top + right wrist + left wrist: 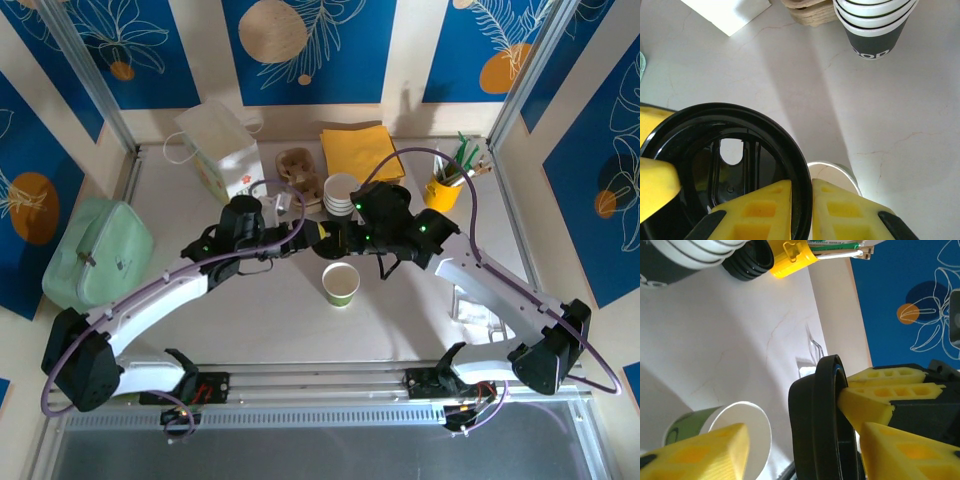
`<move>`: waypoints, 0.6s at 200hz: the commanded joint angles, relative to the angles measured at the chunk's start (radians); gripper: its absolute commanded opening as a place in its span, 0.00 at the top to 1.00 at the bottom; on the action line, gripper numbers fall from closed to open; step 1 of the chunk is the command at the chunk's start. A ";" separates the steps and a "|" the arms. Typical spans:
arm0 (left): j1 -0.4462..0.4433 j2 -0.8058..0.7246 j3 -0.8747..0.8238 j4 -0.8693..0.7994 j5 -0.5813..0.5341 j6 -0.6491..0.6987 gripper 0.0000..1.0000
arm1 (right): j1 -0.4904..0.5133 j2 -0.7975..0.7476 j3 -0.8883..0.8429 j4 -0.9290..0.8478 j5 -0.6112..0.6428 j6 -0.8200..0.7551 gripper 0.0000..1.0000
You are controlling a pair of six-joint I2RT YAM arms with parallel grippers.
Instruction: Pack the takeout coffee
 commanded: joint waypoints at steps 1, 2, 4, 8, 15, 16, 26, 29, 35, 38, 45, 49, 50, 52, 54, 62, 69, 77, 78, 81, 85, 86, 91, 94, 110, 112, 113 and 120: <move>-0.006 0.004 -0.020 0.090 0.053 -0.040 0.51 | 0.010 0.005 -0.008 0.011 0.025 0.022 0.83; -0.006 0.004 -0.020 0.091 0.053 -0.041 0.51 | 0.010 0.004 -0.008 0.011 0.025 0.022 0.83; -0.007 0.003 -0.021 0.092 0.054 -0.043 0.52 | 0.010 0.006 -0.009 0.012 0.025 0.022 0.83; -0.007 0.003 -0.024 0.093 0.056 -0.046 0.53 | 0.011 0.006 -0.009 0.015 0.023 0.023 0.83; -0.008 0.000 -0.031 0.097 0.057 -0.052 0.54 | 0.011 0.008 -0.009 0.016 0.022 0.023 0.83; -0.007 0.000 -0.033 0.099 0.058 -0.054 0.55 | 0.011 0.009 -0.009 0.015 0.023 0.024 0.83; -0.007 -0.007 -0.047 0.118 0.063 -0.066 0.58 | 0.013 0.011 -0.010 0.018 0.022 0.025 0.83; -0.006 -0.008 -0.052 0.122 0.064 -0.070 0.58 | 0.012 0.012 -0.010 0.020 0.020 0.026 0.83; -0.007 -0.008 -0.058 0.133 0.068 -0.079 0.60 | 0.014 0.011 -0.010 0.023 0.018 0.026 0.83; -0.008 -0.009 -0.062 0.136 0.071 -0.082 0.61 | 0.014 0.012 -0.010 0.026 0.017 0.026 0.83; -0.007 -0.007 -0.068 0.147 0.074 -0.089 0.64 | 0.016 0.010 -0.012 0.032 0.016 0.026 0.83; -0.007 -0.008 -0.071 0.156 0.081 -0.093 0.65 | 0.016 0.010 -0.014 0.036 0.014 0.025 0.83; -0.007 -0.007 -0.072 0.159 0.082 -0.094 0.66 | 0.015 0.010 -0.014 0.036 0.015 0.025 0.83; -0.006 -0.007 -0.074 0.164 0.084 -0.097 0.67 | 0.016 0.009 -0.015 0.038 0.014 0.025 0.83; -0.006 -0.008 -0.076 0.168 0.086 -0.100 0.68 | 0.016 0.010 -0.016 0.040 0.012 0.025 0.83; -0.007 -0.007 -0.080 0.178 0.090 -0.102 0.71 | 0.016 0.008 -0.020 0.050 0.007 0.022 0.82; -0.007 -0.010 -0.080 0.176 0.091 -0.101 0.73 | 0.016 0.006 -0.022 0.057 0.002 0.019 0.81; -0.007 -0.016 -0.080 0.166 0.086 -0.090 0.74 | 0.016 0.003 -0.025 0.063 -0.007 0.016 0.80; -0.006 -0.018 -0.080 0.163 0.085 -0.090 0.74 | 0.016 0.002 -0.025 0.064 -0.008 0.015 0.80; -0.006 -0.021 -0.080 0.158 0.083 -0.085 0.75 | 0.016 -0.003 -0.028 0.070 -0.012 0.013 0.80; -0.006 -0.027 -0.080 0.153 0.079 -0.083 0.75 | 0.015 -0.009 -0.037 0.078 -0.015 0.009 0.80; -0.006 -0.027 -0.080 0.151 0.079 -0.082 0.75 | 0.015 -0.010 -0.038 0.082 -0.016 0.008 0.79; -0.005 -0.034 -0.080 0.146 0.076 -0.078 0.76 | 0.016 -0.019 -0.049 0.096 -0.020 0.005 0.77; -0.006 -0.037 -0.081 0.143 0.072 -0.077 0.77 | 0.016 -0.025 -0.055 0.105 -0.022 0.002 0.76; -0.001 -0.057 -0.082 0.123 0.063 -0.070 0.78 | 0.016 -0.059 -0.081 0.134 -0.022 -0.021 0.66; -0.001 -0.060 -0.082 0.121 0.063 -0.069 0.78 | 0.016 -0.064 -0.084 0.139 -0.020 -0.025 0.64; 0.000 -0.060 -0.082 0.121 0.063 -0.068 0.78 | 0.016 -0.066 -0.086 0.141 -0.019 -0.027 0.63; 0.002 -0.068 -0.082 0.113 0.062 -0.066 0.79 | 0.013 -0.082 -0.095 0.152 -0.017 -0.040 0.58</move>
